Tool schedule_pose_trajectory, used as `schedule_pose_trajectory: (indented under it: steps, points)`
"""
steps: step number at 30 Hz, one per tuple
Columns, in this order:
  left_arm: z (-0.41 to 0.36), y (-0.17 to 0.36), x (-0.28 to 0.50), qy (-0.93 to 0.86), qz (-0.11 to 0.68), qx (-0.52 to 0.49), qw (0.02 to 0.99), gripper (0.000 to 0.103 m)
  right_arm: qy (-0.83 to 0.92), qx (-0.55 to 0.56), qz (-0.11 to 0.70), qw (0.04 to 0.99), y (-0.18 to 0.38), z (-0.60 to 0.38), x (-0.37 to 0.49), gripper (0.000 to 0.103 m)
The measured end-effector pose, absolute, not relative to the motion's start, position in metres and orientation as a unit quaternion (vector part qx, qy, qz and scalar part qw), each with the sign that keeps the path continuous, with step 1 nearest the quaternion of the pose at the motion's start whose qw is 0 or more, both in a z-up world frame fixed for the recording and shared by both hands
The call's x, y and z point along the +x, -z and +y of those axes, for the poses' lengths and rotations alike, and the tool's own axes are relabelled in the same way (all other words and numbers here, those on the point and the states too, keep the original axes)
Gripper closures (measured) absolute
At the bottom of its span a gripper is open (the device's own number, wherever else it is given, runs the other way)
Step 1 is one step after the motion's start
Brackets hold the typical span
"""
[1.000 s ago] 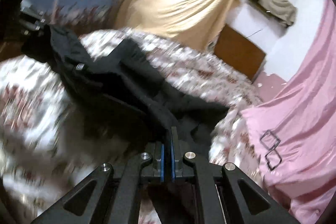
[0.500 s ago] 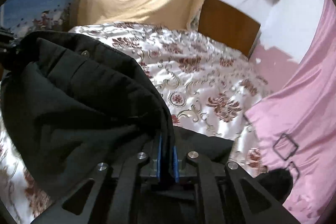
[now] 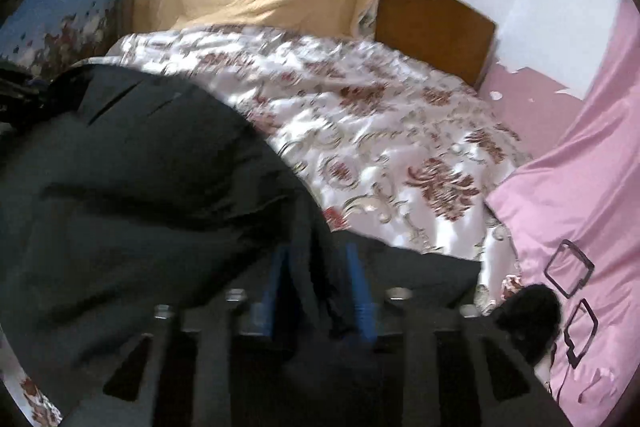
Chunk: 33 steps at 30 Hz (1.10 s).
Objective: Fold large clothes
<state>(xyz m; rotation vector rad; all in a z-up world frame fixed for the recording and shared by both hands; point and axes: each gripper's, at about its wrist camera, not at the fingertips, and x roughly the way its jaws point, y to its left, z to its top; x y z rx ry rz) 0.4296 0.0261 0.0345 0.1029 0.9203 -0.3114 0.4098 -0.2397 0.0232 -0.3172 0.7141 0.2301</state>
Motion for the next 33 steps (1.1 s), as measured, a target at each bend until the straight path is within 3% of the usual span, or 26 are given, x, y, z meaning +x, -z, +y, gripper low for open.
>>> schedule_pose_trajectory:
  steps: [1, 3, 11, 18, 25, 33]
  points:
    - [0.028, -0.041, 0.428, 0.149, 0.434, 0.042, 0.888, 0.044, -0.107, -0.142, 0.336, 0.925, -0.027, -0.245, 0.408, 0.030]
    - [0.040, -0.058, 0.417, 0.125, 0.394, 0.018, 0.910, 0.017, -0.104, -0.105, 0.296, 0.944, -0.041, -0.257, 0.397, 0.019]
    - [0.035, -0.072, 0.360, 0.161, 0.295, 0.031, 0.941, 0.015, -0.164, -0.095, 0.217, 0.958, -0.062, -0.237, 0.343, 0.019]
    - [-0.007, -0.023, 0.397, 0.153, 0.328, 0.092, 0.928, 0.015, -0.136, -0.097, 0.263, 0.950, -0.029, -0.229, 0.393, 0.019]
    - [0.016, 0.012, 0.452, 0.147, 0.367, 0.027, 0.918, 0.014, -0.145, -0.050, 0.322, 0.934, 0.005, -0.248, 0.452, 0.007]
    - [0.031, 0.032, 0.486, 0.164, 0.386, -0.038, 0.907, 0.012, -0.161, 0.005, 0.372, 0.914, 0.038, -0.257, 0.488, 0.006]
